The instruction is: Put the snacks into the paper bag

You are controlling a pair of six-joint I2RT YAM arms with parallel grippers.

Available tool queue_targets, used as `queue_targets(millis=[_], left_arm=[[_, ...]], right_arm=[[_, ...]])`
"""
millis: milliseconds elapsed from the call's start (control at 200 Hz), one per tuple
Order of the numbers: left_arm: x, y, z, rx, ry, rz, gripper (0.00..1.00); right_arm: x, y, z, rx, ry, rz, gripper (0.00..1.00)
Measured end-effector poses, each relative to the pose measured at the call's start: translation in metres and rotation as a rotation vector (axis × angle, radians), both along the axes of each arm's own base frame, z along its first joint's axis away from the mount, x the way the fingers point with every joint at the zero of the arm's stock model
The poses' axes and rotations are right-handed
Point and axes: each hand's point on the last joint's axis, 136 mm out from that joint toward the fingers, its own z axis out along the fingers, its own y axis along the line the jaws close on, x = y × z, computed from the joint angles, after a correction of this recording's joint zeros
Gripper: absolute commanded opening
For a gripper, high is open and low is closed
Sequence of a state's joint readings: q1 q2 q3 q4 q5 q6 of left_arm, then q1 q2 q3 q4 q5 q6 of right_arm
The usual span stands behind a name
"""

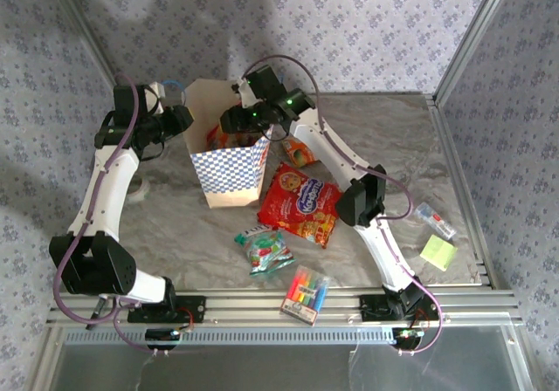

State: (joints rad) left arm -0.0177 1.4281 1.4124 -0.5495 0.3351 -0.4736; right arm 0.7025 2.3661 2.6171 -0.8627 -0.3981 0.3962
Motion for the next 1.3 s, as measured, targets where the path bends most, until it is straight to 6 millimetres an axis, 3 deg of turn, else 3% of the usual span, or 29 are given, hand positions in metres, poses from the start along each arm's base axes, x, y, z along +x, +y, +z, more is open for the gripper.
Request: queue_targets(millis=[320,690,935,1099,1299], left_arm=[[-0.001,-0.003,0.001,-0.011,0.001,-0.014,0.41],[-0.005,-0.004,-0.004,-0.009,0.025,-0.018,0.41],[-0.010,-0.009,-0.005,0.005,0.042,-0.041,0.41],[-0.013,-0.009,-0.007,0.015,0.054,-0.048,0.42],[-0.018,-0.009,-0.009,0.041,0.076,-0.058,0.44]], right_arm=[[-0.029,0.008,0.050,0.038,-0.127,0.081,0.48],[-0.039,-0.001,0.082,0.030,-0.239,0.096,0.48],[-0.060,-0.015,0.104,-0.011,-0.324,0.111,0.48],[-0.077,-0.032,0.106,-0.071,-0.363,0.110,0.49],[-0.090,-0.070,0.092,-0.154,-0.380,0.062,0.52]])
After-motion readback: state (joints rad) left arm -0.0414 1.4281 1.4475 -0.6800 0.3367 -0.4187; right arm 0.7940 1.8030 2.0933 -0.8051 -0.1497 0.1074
